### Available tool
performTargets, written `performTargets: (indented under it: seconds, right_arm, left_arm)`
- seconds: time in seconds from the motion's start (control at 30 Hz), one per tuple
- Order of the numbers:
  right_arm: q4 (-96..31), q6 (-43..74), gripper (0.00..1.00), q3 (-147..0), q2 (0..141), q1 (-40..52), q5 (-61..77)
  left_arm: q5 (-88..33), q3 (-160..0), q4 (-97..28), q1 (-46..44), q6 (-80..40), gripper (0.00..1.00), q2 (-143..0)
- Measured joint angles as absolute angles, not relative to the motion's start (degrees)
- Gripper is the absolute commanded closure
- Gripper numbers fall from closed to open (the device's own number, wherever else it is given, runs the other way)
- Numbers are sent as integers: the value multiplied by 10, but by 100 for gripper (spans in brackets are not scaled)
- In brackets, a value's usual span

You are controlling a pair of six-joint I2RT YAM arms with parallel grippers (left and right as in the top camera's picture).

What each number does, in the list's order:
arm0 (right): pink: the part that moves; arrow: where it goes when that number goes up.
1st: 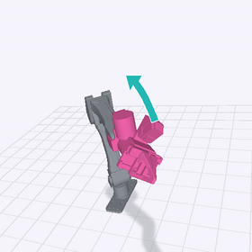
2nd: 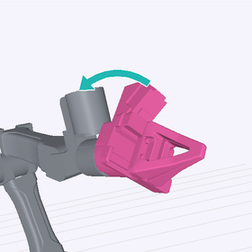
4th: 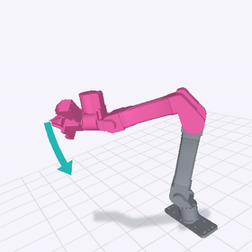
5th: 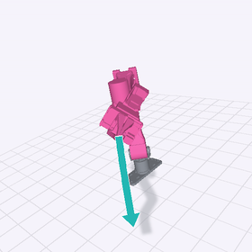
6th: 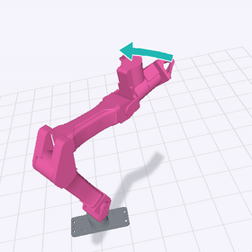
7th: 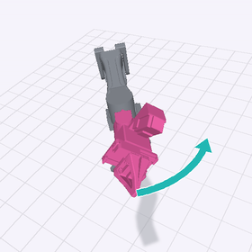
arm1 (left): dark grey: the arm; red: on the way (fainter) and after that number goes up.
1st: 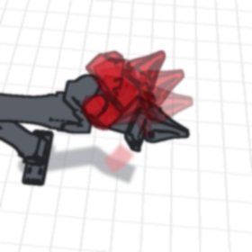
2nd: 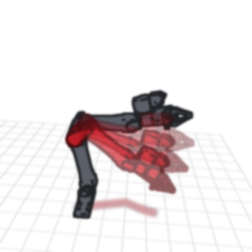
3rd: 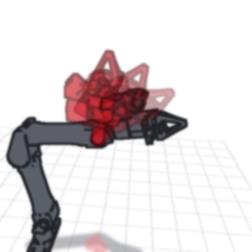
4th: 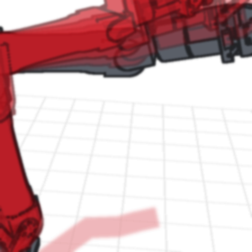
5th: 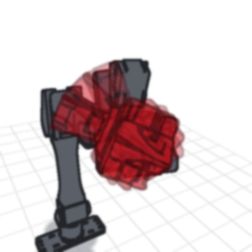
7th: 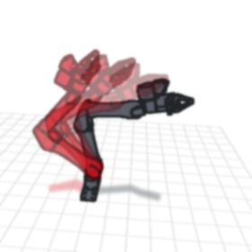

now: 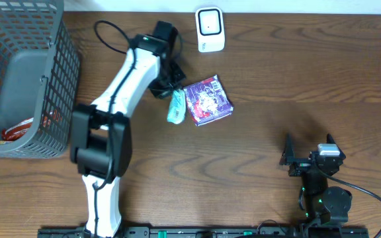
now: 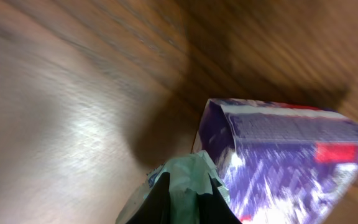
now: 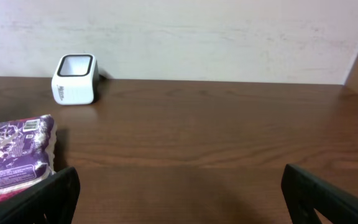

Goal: Scan the item barcode
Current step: 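Carry the mint-green packet out and place it left of the purple bag, then reach the left gripper into the basket and grasp the orange snack bar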

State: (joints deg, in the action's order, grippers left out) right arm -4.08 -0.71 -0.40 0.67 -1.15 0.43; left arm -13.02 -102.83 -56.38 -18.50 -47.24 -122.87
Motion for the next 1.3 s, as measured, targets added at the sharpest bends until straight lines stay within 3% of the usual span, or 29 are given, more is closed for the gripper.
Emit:
performTargets:
  seconds: [0.2, 0.57, 0.6, 0.63, 0.67, 0.73, 0.8, 0.83, 1.3]
  right_arm:
    - [-41, -7, 1, -4, 7, -11, 4]
    - [-41, -7, 1, -4, 7, -11, 4]
    - [-41, -7, 1, -4, 7, -11, 4]
    - [-41, -7, 1, -4, 7, -11, 4]
    - [-41, -7, 1, -4, 7, -11, 4]
    - [-41, -7, 1, -4, 7, -11, 4]
    - [-41, -7, 1, -4, 7, -11, 4]
    - [-41, -7, 1, -4, 7, -11, 4]
    - [-41, -7, 1, -4, 7, -11, 4]
  left_arm:
    - [-130, -1028, -507, -193, -475, 93, -1278]
    - [-153, -1027, -413, -196, -357, 92, -1282]
    - [-154, -1027, -413, -196, -351, 86, -1282]
    - [-156, -1027, -413, -196, -342, 68, -1282]
    - [-158, -1027, -413, -196, -331, 57, -1282]
    - [-162, -1027, -415, -195, -317, 42, -1281]
    - [-162, -1027, -421, -192, -301, 14, -1279]
    - [-161, -1027, -424, -190, -298, 9, -1275]
    - [-133, -1027, -419, -119, -223, 7, -1082]
